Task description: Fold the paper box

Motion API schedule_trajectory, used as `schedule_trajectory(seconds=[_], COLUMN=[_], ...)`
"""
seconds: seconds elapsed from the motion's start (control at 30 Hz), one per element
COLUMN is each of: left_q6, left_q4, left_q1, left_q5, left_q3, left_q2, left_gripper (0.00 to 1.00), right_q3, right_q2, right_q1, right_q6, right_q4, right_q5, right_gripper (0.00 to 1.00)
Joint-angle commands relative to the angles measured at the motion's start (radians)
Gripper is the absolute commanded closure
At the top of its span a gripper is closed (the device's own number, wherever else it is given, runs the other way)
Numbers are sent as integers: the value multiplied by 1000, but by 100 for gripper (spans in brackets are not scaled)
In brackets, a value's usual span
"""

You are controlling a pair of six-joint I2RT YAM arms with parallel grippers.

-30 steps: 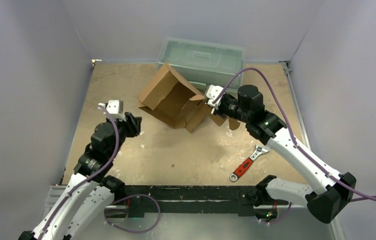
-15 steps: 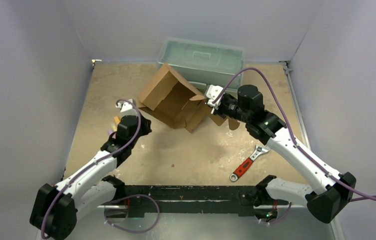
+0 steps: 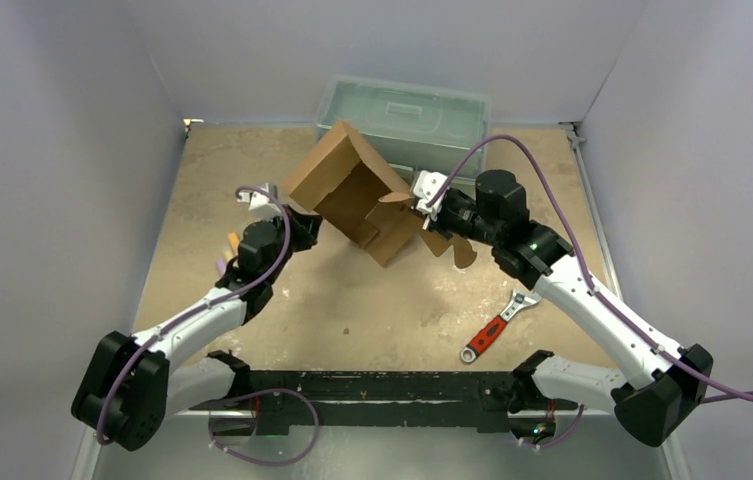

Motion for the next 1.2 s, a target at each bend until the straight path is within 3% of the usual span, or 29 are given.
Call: schedule_trajectory(seconds=[0.0, 0.17, 0.47, 0.67, 0.8, 0.83, 0.97, 1.17], left_q6=[-29, 20, 81, 178, 303, 343, 492, 780], left_q4=[131, -70, -473, -735, -814, -825, -826, -792], left_q1=[7, 9, 9, 9, 9, 9, 6, -83], left_q5=[19, 10, -3, 19, -4, -10, 33, -10], left_q3=[-26, -26, 18, 211, 419, 467, 627, 723], left_q2=[-73, -172, -385, -478, -398, -355, -168, 15], left_gripper=[97, 91, 89, 71, 38, 34, 27, 17], right_q3=[-12, -22, -33, -37, -36, -34, -30, -25], right_q2=[4, -2, 1, 2, 0, 0, 3, 5], right_q1=[6, -8, -7, -8, -7, -8, -8, -7], right_q6=[42, 53, 39, 29, 28, 28, 33, 37], right_q4=[16, 34, 43, 46, 47, 47, 44, 41], right_q5=[6, 62, 83, 101, 100, 99, 91, 83], right_gripper=[100, 100, 100, 100, 100, 100, 100, 100])
